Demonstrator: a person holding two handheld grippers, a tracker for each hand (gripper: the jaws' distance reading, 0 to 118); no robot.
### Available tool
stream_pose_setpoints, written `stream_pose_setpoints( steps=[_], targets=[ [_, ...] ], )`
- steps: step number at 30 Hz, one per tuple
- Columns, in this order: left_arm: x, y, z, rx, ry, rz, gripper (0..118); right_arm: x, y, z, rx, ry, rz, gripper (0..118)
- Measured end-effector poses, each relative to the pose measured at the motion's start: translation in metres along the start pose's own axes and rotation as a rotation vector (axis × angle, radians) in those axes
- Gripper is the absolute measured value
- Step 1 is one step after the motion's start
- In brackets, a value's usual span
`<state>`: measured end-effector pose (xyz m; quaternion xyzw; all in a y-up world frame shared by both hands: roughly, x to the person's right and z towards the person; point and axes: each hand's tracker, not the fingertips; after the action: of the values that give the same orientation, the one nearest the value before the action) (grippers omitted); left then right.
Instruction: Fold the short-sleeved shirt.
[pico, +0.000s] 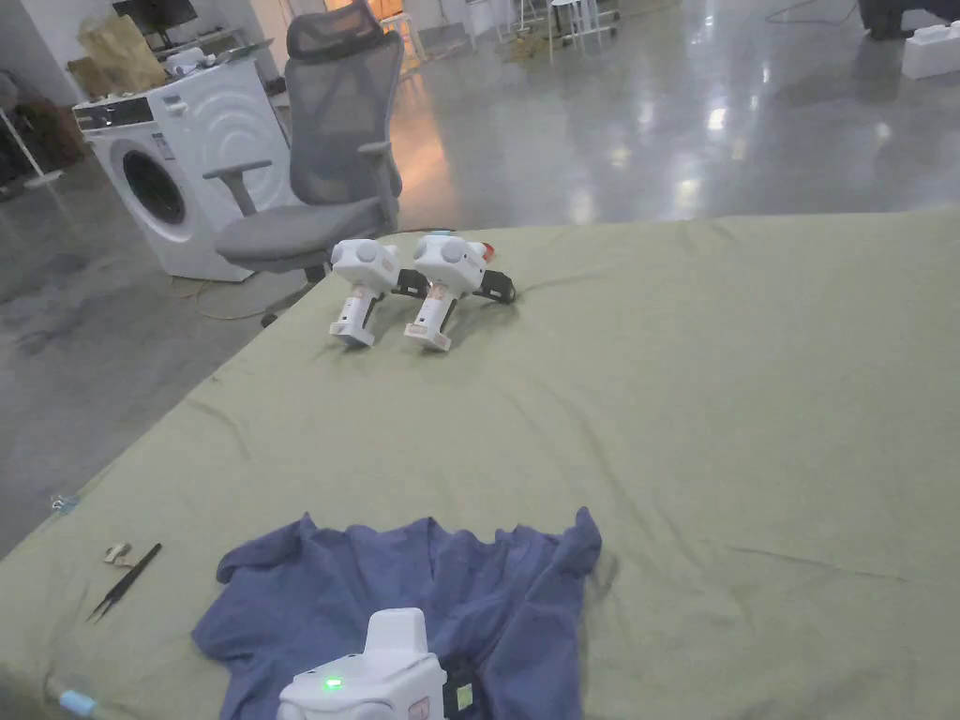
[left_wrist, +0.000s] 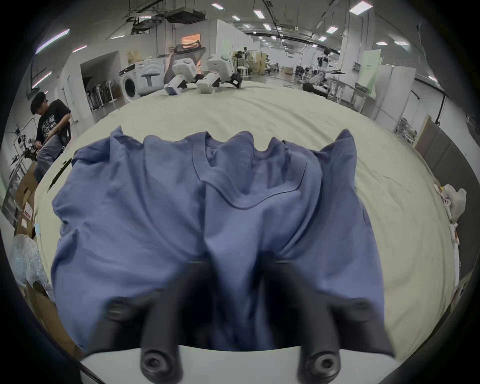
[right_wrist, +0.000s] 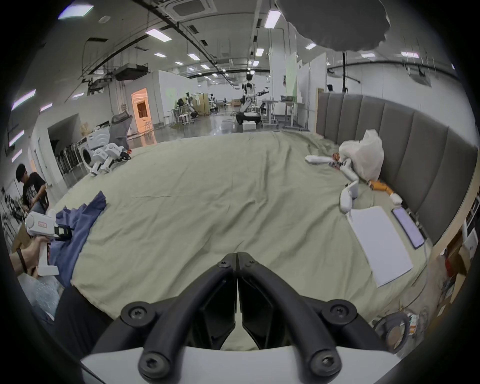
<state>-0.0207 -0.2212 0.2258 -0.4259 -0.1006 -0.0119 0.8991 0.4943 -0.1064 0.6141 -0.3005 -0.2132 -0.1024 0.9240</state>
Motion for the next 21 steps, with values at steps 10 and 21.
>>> stream_pose_setpoints(
  steps=[10,21],
  targets=[
    [-0.007,0.067,0.04,0.123,-0.123,0.346,0,-0.003,-0.021,0.036,0.049,0.02,0.016,0],
    [0.184,0.214,0.121,0.348,-0.311,-0.092,0,0.046,-0.047,0.093,0.102,-0.117,-0.021,0]
  ],
)
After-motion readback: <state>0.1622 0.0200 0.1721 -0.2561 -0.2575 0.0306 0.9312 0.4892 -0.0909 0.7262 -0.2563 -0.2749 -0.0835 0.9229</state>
